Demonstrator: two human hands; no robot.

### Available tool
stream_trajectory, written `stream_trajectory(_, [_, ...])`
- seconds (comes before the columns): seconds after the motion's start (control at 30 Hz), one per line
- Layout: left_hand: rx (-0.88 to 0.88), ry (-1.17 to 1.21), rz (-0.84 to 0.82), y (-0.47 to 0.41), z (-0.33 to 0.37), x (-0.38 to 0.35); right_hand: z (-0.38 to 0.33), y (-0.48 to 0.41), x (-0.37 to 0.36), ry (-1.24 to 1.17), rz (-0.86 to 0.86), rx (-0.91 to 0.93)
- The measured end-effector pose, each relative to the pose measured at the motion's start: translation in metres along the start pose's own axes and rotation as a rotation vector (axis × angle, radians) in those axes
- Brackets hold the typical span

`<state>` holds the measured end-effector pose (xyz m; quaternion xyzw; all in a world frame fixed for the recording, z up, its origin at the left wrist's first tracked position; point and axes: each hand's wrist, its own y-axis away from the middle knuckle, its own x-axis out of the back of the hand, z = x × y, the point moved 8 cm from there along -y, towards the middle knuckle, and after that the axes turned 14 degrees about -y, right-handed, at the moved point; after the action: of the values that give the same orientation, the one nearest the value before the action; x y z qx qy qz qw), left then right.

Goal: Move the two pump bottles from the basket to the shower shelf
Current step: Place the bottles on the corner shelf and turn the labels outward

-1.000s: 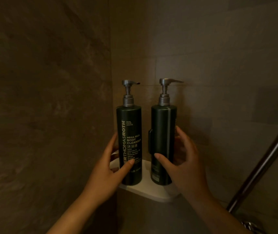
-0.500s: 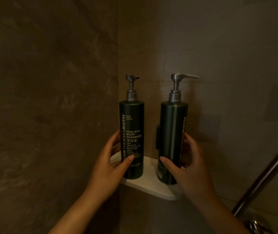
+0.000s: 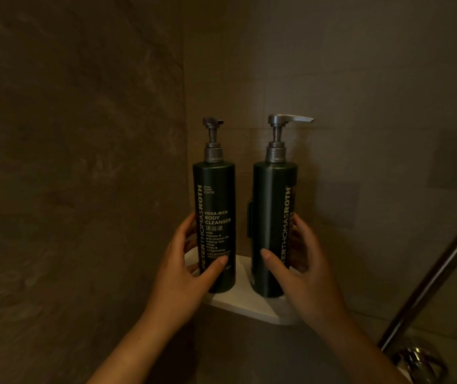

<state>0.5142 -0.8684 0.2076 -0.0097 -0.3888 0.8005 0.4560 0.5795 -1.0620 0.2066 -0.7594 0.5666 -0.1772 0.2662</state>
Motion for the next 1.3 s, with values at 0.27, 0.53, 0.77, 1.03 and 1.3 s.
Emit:
stream_trajectory(0.27, [-0.031,-0.076,0.046,0.002,0.0,-0.002,-0.002,0.0,-0.001,0.052,0.038,0.016])
stream_trajectory(0.53, [0.023,-0.178,0.115,0.011,0.005,0.001,0.006,-0.006,-0.002,-0.013,-0.084,-0.016])
stream_trajectory(0.77, [0.018,-0.169,0.142,0.014,0.005,-0.002,0.006,-0.006,-0.003,-0.022,-0.125,0.015])
stream_trajectory(1.03, [0.021,-0.158,0.14,0.011,0.001,0.0,0.006,-0.009,-0.005,0.015,-0.126,0.003])
stream_trajectory(1.3, [0.054,-0.159,0.103,0.003,-0.003,0.0,0.004,-0.009,-0.008,0.038,-0.067,-0.001])
